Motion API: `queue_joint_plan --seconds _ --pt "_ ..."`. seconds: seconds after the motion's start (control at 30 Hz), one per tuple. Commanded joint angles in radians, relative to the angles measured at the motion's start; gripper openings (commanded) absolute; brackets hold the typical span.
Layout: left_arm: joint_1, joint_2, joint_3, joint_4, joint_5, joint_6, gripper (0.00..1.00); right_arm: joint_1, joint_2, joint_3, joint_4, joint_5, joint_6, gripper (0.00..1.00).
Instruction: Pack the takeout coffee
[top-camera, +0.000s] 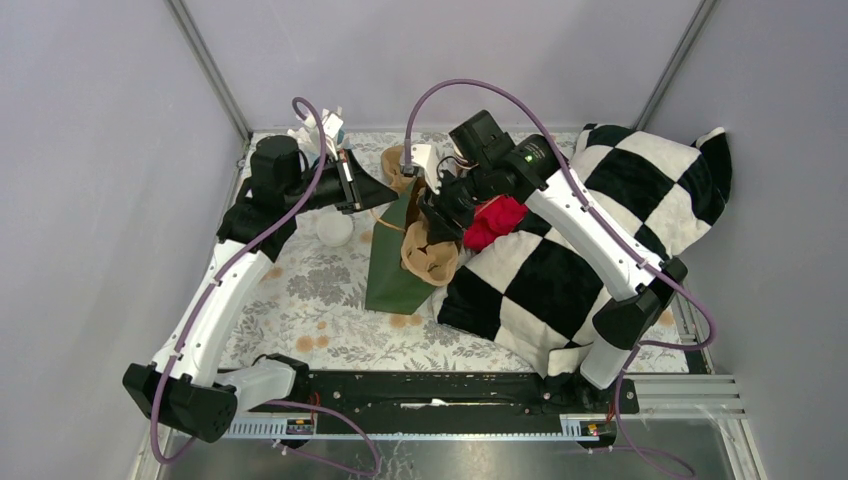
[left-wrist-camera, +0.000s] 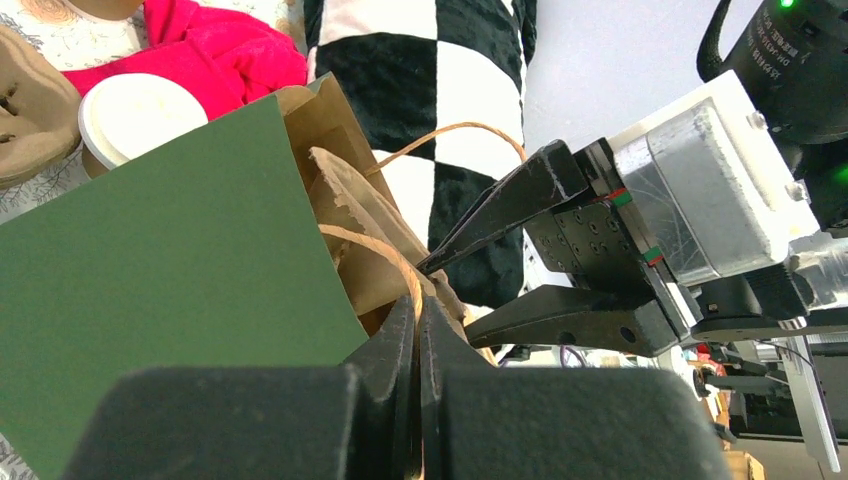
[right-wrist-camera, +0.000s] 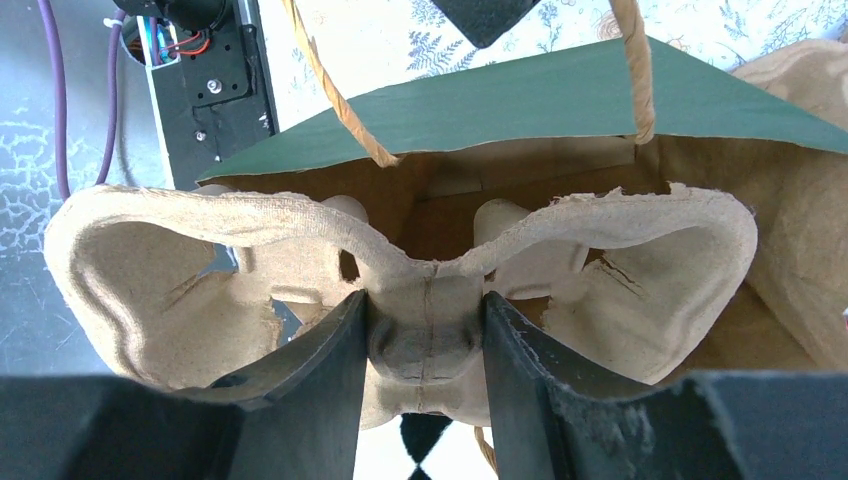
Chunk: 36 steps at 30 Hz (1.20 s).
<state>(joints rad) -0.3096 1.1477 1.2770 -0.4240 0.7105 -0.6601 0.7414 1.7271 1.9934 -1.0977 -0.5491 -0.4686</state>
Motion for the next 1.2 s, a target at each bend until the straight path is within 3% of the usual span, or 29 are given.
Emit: queue_joint_plan --seconds 0.0,0.33,0.63,0.93,1.17 --pt "0.006 0.003 0.058 -0.024 0.037 0.03 0.0 0.009 0.002 0.039 -0.036 -0.005 -0.026 0.47" --pt "0.006 0.042 0.146 -0.15 0.133 0.052 0.0 0.042 0.023 0.154 -0.095 0.055 0.011 0.46" --pt "0.007 0.076 0.21 -0.251 0.154 0.082 0.0 0.084 0.009 0.117 -0.117 0.176 -0.004 0.44" --pt "0.007 0.097 0.223 -0.263 0.161 0.091 0.0 0.101 -0.052 -0.018 0.08 0.326 -0.009 0.47" --pt "0.007 0.106 0.221 -0.256 0.173 0.09 0.0 0.102 -0.131 -0.148 0.236 0.335 -0.008 0.49"
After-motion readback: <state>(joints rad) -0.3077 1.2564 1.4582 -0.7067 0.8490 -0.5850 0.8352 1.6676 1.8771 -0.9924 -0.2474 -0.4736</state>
